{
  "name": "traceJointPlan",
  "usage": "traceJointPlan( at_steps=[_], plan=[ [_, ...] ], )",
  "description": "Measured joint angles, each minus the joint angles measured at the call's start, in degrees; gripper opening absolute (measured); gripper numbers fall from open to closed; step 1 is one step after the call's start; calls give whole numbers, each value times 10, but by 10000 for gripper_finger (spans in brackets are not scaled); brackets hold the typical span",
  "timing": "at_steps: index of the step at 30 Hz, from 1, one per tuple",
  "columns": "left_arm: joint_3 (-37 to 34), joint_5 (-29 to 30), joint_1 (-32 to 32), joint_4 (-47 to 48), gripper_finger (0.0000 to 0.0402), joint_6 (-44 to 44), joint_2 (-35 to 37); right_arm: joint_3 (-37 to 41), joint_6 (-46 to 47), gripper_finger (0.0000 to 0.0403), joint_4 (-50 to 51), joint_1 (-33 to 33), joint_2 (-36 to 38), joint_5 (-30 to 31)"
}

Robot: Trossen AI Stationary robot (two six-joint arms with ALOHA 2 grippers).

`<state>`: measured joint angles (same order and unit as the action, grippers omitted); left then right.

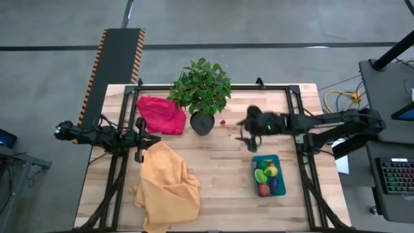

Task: Pick and placing Produce into tupperware
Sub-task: Put the raspberry into the bin

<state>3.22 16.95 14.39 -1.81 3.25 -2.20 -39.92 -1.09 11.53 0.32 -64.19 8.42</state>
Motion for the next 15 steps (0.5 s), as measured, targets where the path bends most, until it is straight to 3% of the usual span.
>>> traceJointPlan(
  at_steps=[6, 15],
  plan=[
    [0, 0, 0, 1, 15, 1, 0, -9, -61, 299, -78, -132, -70, -119],
    [0, 0, 0, 2, 15, 1, 0, -108, -100, 322, -19, -163, -231, -113]
  ],
)
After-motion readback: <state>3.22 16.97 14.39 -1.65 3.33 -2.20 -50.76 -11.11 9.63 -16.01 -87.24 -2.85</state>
